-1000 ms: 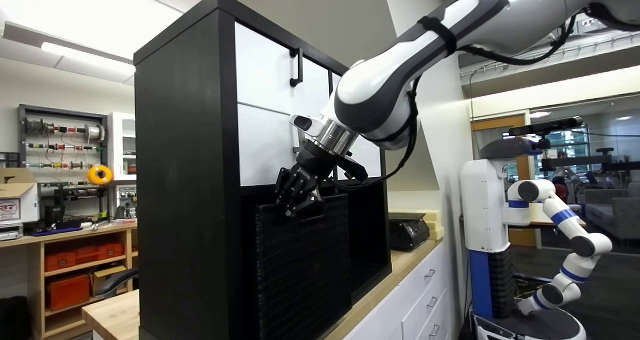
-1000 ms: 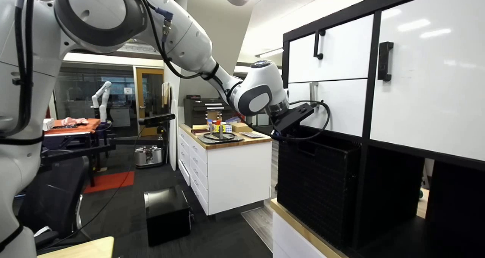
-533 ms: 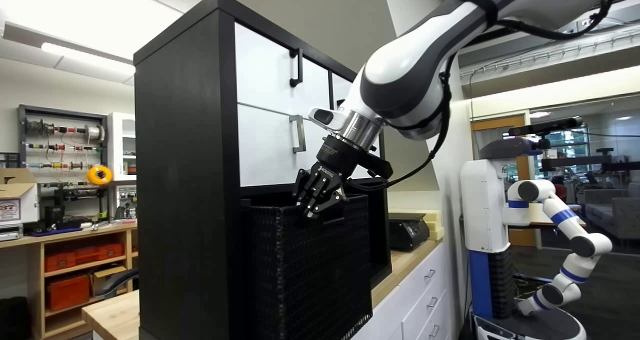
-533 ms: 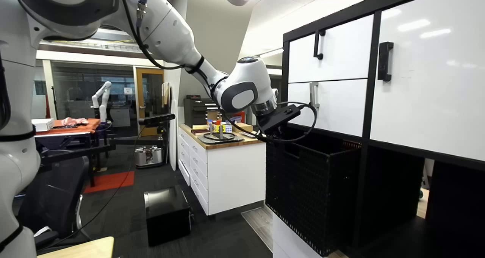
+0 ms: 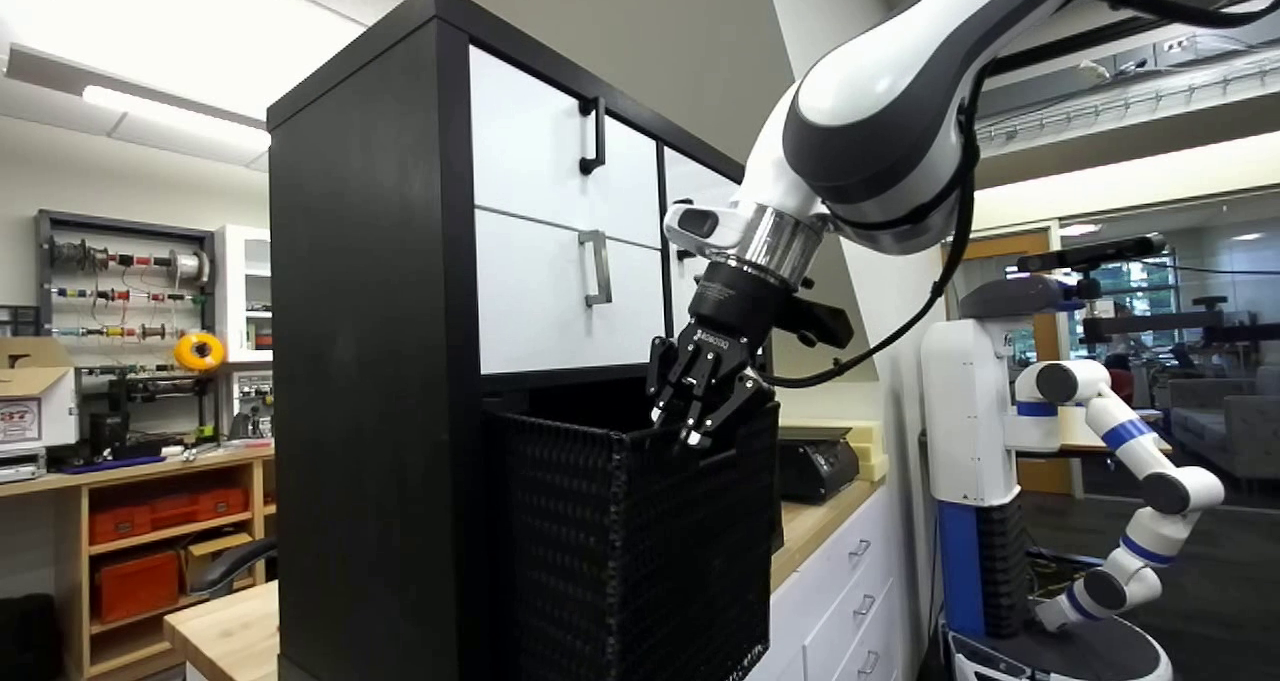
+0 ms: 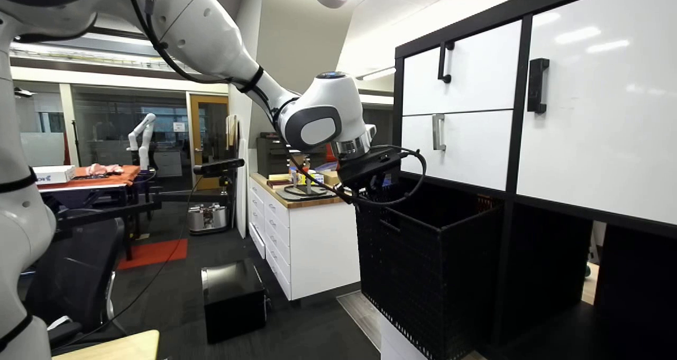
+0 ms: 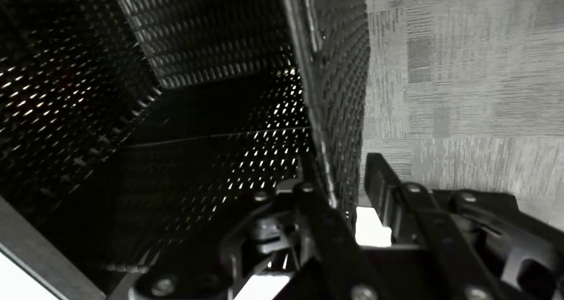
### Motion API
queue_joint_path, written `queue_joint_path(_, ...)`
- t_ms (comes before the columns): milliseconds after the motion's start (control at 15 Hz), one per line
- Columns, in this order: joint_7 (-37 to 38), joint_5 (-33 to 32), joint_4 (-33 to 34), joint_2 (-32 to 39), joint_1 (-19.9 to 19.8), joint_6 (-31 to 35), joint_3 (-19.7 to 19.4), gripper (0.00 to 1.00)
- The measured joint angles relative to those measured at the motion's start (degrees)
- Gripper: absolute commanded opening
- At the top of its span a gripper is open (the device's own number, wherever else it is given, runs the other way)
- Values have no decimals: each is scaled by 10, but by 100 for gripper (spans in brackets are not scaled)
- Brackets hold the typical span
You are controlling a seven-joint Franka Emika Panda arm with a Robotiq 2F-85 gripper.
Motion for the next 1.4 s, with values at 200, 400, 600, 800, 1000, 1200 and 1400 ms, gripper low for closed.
queue_joint_path(200,60,0,3,-14,4,-64,-11,84)
queue_joint_path(400,137,0,21,-21,7,-133,-23,99)
queue_joint_path(600,206,0,44,-31,8,-186,-32,100)
queue_joint_path(800,283,-4,64,-44,8,-222,-41,100)
queue_joint_path(1000,378,-31,76,-56,7,-253,-51,100)
queue_joint_path(1200,486,-84,77,-67,7,-283,-57,100)
queue_joint_path(1400,585,-128,76,-72,7,-319,-58,100)
